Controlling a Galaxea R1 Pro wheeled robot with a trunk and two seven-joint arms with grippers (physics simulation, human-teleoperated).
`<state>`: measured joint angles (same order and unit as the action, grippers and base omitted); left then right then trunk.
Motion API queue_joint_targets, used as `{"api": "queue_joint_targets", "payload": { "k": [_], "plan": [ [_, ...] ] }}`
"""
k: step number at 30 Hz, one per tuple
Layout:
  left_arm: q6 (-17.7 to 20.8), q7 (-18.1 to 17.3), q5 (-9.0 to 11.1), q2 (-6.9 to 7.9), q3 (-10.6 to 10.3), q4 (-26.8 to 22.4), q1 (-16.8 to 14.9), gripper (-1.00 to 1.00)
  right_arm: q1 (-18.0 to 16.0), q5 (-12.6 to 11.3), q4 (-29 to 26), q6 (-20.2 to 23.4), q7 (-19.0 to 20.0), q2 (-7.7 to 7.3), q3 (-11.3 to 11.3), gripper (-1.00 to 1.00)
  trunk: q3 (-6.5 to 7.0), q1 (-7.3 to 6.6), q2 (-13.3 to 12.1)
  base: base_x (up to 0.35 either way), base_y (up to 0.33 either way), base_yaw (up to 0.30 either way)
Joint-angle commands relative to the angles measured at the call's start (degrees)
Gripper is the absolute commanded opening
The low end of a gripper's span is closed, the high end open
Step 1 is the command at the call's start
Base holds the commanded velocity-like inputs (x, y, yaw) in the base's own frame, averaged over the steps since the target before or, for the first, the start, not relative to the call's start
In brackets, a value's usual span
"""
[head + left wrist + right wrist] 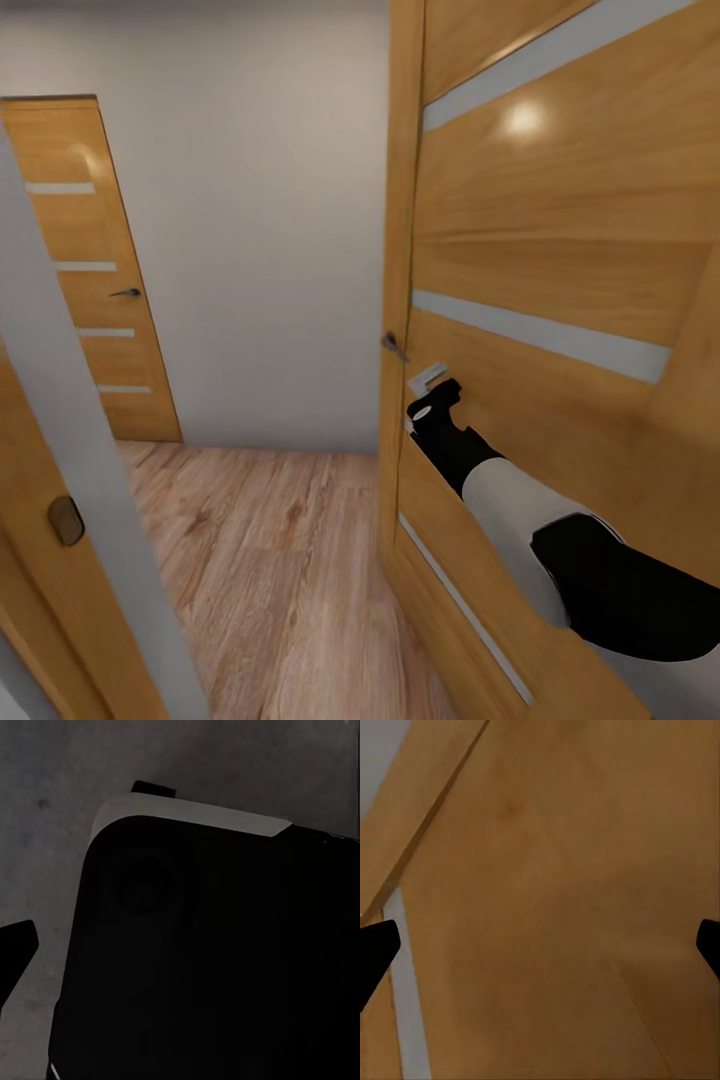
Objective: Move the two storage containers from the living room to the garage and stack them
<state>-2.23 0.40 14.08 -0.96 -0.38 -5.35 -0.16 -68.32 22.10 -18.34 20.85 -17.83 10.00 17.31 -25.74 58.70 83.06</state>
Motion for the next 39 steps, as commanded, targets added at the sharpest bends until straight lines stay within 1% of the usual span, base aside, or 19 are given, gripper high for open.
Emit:
{"api": "queue_joint_targets", "payload": {
  "k": [1, 11, 18, 29, 35, 39],
  "plan": [
    [-0.15, 0.04, 0.31, -0.01, -0.06, -0.02, 0.01, 1.00, -0.06, 0.93, -0.03, 0.65, -0.26, 0.00, 0.18, 1.00, -0.05, 0.03, 0.02, 0.247, 0.000, 0.000],
    [-0.15, 0.04, 0.25, -0.04, -0.06, -0.01, -0.01, 1.00, -0.06, 0.93, -0.01, 0.60, -0.29, 0.00, -0.22, 1.00, -0.05, 0.03, 0.02, 0.248, 0.000, 0.000],
    [-0.15, 0.04, 0.21, -0.09, -0.11, -0.01, -0.01, 1.00, -0.06, 0.85, 0.43, 0.59, -1.71, 0.00, -0.34, 1.00, -0.05, 0.03, 0.02, 0.246, 0.000, 0.000],
    [-0.15, 0.04, 0.22, -0.07, -0.14, -0.01, 0.00, 1.00, -0.06, 0.84, 0.93, 0.56, -1.94, 0.00, -0.49, 1.00, -0.05, 0.03, 0.02, 0.243, 0.000, 0.000],
    [-0.15, 0.04, 0.23, -0.09, -0.14, -0.01, 0.00, 1.00, -0.06, 0.92, 1.59, -0.42, -1.94, 0.00, -3.85, 1.00, -0.05, 0.03, 0.02, 0.222, 0.000, 0.000],
    [-0.15, 0.04, 0.23, -0.09, -0.10, -0.04, 0.01, 1.00, -0.06, 0.93, 1.63, -0.61, -1.94, 0.00, -4.24, 1.00, -0.05, 0.03, 0.02, 0.131, 0.000, 0.000]
  ]
}}
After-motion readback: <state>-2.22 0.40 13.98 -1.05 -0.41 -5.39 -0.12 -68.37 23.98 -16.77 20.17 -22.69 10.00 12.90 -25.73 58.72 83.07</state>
